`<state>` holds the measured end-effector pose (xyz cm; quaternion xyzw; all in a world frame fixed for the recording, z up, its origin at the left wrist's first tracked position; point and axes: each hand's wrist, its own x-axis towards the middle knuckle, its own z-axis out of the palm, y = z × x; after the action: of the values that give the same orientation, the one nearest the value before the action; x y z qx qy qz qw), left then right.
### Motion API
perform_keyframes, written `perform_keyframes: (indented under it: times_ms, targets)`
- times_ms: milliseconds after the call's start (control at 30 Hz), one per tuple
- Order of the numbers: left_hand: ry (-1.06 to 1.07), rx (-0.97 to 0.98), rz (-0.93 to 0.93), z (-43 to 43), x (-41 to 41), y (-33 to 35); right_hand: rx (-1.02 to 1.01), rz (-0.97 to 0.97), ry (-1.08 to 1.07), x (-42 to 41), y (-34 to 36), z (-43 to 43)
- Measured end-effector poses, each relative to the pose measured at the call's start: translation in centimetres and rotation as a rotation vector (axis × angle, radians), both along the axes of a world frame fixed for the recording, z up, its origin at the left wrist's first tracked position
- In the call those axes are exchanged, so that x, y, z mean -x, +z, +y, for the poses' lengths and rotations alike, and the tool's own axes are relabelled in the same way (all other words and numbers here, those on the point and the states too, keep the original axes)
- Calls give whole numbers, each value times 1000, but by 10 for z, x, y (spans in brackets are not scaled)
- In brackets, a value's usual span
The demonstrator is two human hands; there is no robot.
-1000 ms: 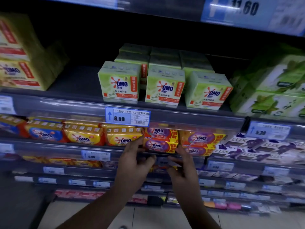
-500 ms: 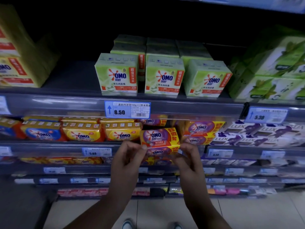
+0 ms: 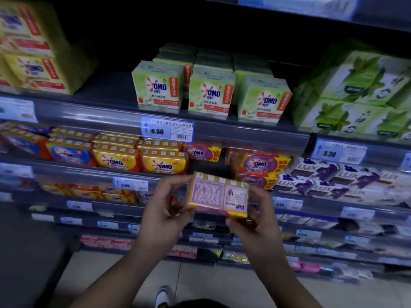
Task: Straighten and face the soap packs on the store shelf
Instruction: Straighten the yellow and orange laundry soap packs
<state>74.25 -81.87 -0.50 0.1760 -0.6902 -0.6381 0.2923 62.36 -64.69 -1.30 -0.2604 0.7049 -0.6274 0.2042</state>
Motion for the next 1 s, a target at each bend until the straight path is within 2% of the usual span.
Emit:
perform_keyframes:
  times_ms: [200, 433, 667, 767, 933, 1000]
  targets:
    - [-92, -139, 117, 27, -9, 7, 81, -11, 120, 10, 2, 25]
    - [-56, -51, -10, 46, -15, 14, 96, -93, 171, 28, 10, 55]
    - [-130, -20, -141, 45, -14, 19, 49, -41, 280, 39, 15, 66]
    - [-75, -65, -110, 48, -11, 23, 15, -30, 296, 45, 14, 69]
    - [-99, -194, -72, 49, -6, 25, 15, -116, 293, 47, 12, 69]
    - [-110, -181, -77, 49, -6, 27, 37, -150, 282, 45, 11, 68]
